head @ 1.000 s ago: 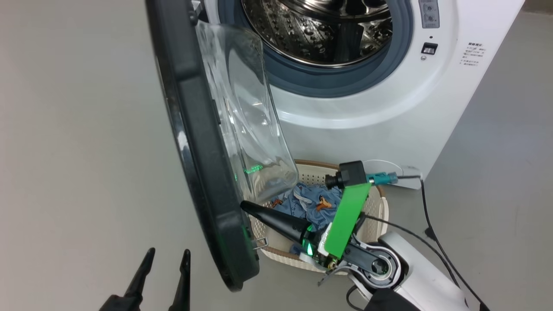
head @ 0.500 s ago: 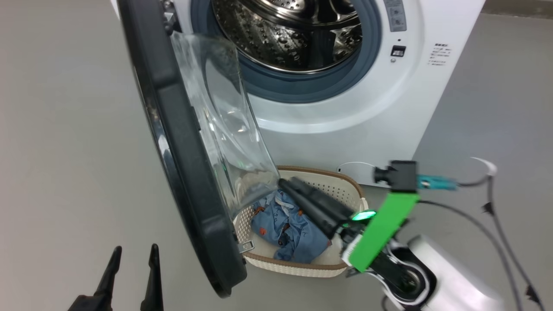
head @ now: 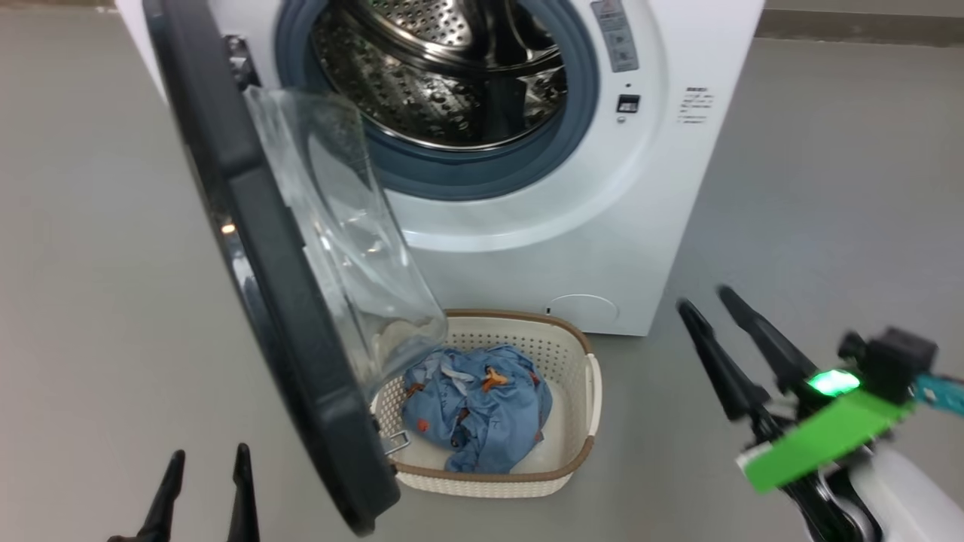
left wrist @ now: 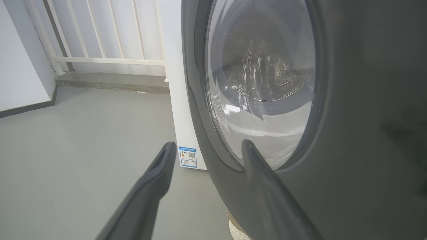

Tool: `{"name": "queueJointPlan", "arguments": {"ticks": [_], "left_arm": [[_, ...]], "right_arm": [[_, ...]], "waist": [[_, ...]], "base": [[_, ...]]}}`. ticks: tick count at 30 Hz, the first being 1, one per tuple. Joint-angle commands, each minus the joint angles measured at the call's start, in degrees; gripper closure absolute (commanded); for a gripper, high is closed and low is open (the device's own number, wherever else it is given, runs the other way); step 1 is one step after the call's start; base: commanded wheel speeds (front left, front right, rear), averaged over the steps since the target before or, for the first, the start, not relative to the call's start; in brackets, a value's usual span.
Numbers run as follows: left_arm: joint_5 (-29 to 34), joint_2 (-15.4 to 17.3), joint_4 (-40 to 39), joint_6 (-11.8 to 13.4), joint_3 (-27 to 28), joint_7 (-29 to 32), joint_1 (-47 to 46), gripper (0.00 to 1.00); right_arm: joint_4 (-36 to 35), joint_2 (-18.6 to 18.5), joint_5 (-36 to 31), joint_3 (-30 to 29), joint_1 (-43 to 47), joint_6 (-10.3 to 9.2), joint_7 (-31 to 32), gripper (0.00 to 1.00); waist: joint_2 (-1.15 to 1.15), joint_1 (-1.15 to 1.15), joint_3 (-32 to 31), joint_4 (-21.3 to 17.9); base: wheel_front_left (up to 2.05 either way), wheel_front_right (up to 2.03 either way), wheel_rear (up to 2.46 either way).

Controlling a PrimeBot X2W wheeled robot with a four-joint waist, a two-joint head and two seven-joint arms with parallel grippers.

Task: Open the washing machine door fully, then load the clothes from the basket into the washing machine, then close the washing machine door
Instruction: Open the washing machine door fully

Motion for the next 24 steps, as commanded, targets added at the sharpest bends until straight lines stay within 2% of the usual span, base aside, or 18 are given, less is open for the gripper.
{"name": "queueJointPlan", "arguments": {"ticks": [1,2,3,4,6,12,18,24], "left_arm": [[0.76,0.54,-1.72,0.3,2.27,-0.37,-0.65,0.0],[0.76,0.54,-1.72,0.3,2.27,-0.37,-0.65,0.0],[0.96,0.54,-1.68,0.11,2.51,-0.37,-0.53,0.0],[0.96,0.54,-1.68,0.11,2.51,-0.37,-0.53,0.0],[1.08,0.54,-1.57,-0.03,2.91,-0.37,-0.44,0.0],[1.75,0.54,-0.97,-0.6,4.19,-0.37,-0.3,0.0],[2.07,0.54,-0.18,-1.46,4.95,-0.37,0.07,0.0],[1.68,0.54,-0.12,-1.63,5.6,-0.37,0.88,0.0]], "right_arm": [[-2.09,0.93,-3.46,-2.73,3.23,0.17,-0.67,0.0],[-2.09,0.93,-3.46,-2.73,3.23,0.17,-0.67,0.0],[-2.87,1.87,-9.28,-7.44,6.64,0.17,-0.67,0.0],[-2.87,1.87,-9.28,-7.44,6.64,0.17,-0.67,0.0],[-3.54,3.43,-15.15,-12.14,10.01,0.17,-0.68,0.0],[-5.57,9.63,-28.37,-22.84,17.86,0.17,-0.68,0.0],[-7.62,14.22,-34.86,-29.29,22.82,0.17,-0.68,0.0],[-8.68,17.35,-38.44,-33.91,25.8,0.17,-0.68,0.0]], "waist": [[0.0,0.0,-0.67,-1.39],[0.0,0.0,-0.67,-1.39],[0.0,0.0,-1.07,-1.88],[0.0,0.0,-1.07,-1.88],[0.0,0.0,-1.36,-2.34],[0.0,0.0,-1.71,-3.4],[0.0,0.0,-1.79,-4.13],[0.0,0.0,-1.95,-4.71]], "base": [[0.0,0.0,0.0],[0.0,0.0,0.0],[0.0,0.0,0.0],[0.0,0.0,0.0],[0.0,0.0,0.0],[0.0,0.0,0.0],[0.0,0.0,0.0],[0.0,0.0,0.0]]}}
